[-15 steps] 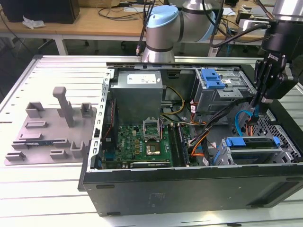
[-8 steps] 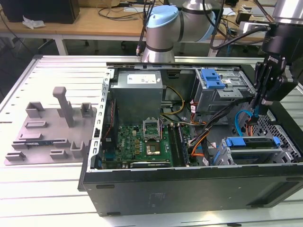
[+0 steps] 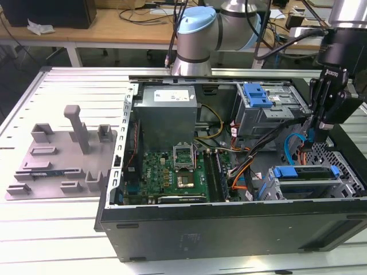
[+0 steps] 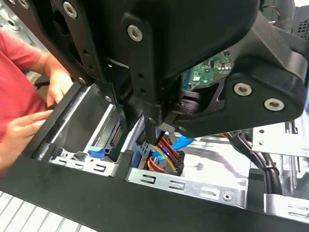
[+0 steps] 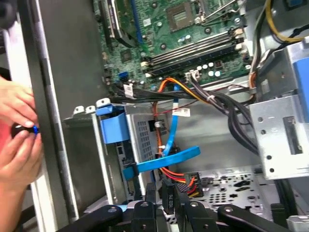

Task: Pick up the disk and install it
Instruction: 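Insert the first disk wire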

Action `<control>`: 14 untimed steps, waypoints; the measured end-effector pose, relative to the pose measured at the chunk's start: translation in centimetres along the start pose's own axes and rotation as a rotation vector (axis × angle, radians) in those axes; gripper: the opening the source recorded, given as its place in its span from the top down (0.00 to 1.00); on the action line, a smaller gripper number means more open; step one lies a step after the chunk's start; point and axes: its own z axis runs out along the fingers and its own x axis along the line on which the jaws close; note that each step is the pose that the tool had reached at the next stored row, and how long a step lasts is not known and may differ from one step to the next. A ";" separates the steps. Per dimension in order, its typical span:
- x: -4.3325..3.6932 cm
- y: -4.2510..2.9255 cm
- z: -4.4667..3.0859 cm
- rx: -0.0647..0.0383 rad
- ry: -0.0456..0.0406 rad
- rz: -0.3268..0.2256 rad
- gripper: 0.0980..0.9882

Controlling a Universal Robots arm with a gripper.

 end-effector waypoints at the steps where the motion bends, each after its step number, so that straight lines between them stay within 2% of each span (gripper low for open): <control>1: -0.09 0.02 -0.03 0.000 0.0008 0.000 0.78; 8: -0.35 0.07 -0.12 0.002 0.0006 -0.004 0.78; 14: -0.64 0.12 -0.22 0.014 -0.0004 -0.033 0.78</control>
